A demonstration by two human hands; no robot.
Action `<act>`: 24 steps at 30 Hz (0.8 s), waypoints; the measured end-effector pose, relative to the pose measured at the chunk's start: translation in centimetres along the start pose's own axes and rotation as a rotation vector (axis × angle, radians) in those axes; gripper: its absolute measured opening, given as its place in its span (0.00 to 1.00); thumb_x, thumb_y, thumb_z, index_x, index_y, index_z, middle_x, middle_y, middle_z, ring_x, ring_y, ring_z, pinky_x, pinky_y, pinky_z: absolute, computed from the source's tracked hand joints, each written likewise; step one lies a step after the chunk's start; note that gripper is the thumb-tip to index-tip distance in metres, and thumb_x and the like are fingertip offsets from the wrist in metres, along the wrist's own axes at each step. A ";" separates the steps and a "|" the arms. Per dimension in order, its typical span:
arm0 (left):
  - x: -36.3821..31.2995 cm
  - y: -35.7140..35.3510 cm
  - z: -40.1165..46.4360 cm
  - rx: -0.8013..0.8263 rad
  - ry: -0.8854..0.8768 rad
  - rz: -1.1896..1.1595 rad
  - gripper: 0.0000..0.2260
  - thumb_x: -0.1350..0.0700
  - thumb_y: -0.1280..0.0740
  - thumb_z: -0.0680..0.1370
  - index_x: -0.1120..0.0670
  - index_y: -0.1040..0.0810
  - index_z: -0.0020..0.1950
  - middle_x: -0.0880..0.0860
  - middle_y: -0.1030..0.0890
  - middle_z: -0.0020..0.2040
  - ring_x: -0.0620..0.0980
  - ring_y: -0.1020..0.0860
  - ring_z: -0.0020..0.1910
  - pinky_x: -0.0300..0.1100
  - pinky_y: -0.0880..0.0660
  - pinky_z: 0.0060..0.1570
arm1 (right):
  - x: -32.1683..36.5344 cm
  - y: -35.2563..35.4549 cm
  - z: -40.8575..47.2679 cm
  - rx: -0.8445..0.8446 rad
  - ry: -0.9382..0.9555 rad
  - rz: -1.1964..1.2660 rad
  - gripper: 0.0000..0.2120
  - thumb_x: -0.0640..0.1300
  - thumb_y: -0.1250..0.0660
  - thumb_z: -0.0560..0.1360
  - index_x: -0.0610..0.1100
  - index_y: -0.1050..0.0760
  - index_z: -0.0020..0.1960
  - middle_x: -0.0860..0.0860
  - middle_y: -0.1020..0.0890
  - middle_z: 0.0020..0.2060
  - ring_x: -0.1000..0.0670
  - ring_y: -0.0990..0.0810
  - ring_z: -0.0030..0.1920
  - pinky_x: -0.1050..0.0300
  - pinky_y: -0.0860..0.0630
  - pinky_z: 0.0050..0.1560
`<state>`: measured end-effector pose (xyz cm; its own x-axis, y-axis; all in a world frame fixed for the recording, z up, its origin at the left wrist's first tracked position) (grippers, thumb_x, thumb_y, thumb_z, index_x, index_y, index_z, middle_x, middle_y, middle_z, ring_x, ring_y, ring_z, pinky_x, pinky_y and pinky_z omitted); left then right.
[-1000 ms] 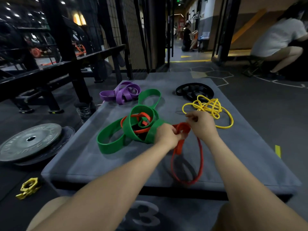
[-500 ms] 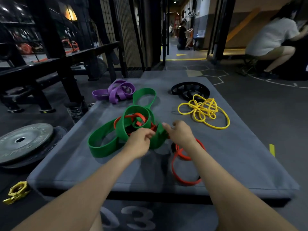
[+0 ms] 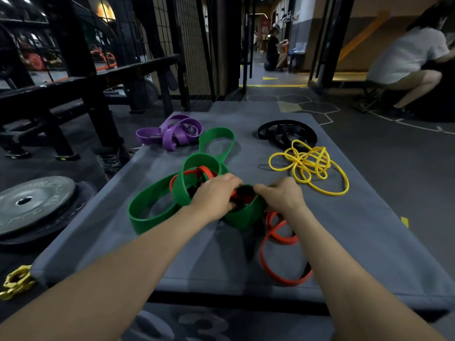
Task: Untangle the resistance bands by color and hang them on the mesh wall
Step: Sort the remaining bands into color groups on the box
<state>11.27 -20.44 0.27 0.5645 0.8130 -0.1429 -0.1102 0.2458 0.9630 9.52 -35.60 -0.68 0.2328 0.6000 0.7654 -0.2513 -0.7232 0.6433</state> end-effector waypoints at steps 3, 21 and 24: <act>-0.9 -0.4 1.2 -0.016 -0.009 0.258 0.17 0.59 0.33 0.71 0.54 0.32 0.58 0.54 0.23 0.56 0.56 0.25 0.58 0.48 0.31 0.56 | 0.2 0.8 -0.1 -0.048 0.029 0.003 0.23 0.51 0.31 0.68 0.40 0.38 0.25 0.48 0.37 0.20 0.49 0.38 0.24 0.56 0.39 0.25; 11.7 13.1 -4.2 -0.467 0.594 -0.207 0.09 0.56 0.35 0.74 0.56 0.28 0.35 0.61 0.25 0.43 0.62 0.23 0.45 0.46 0.30 0.42 | 1.1 2.4 -0.6 -0.242 0.089 -0.270 0.12 0.44 0.32 0.70 0.38 0.28 0.32 0.41 0.24 0.35 0.38 0.24 0.45 0.52 0.30 0.40; 12.0 12.2 -5.7 -0.423 0.590 -0.235 0.15 0.58 0.34 0.73 0.51 0.37 0.30 0.59 0.28 0.39 0.58 0.27 0.39 0.43 0.34 0.40 | 4.0 0.5 -2.2 -0.206 0.322 -0.444 0.08 0.38 0.38 0.70 0.36 0.23 0.47 0.38 0.24 0.51 0.37 0.29 0.57 0.50 0.33 0.56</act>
<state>12.07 -4.68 9.00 0.0945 0.8326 -0.5458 -0.4122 0.5317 0.7398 8.31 -32.79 2.77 0.0685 0.9272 0.3682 -0.3796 -0.3171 0.8691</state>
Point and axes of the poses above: each hand's wrist, its own z-axis towards the middle knuckle, its own y-axis out of the back of the hand, x = y × z, the point moved 6 cm from there along z, towards the middle knuckle
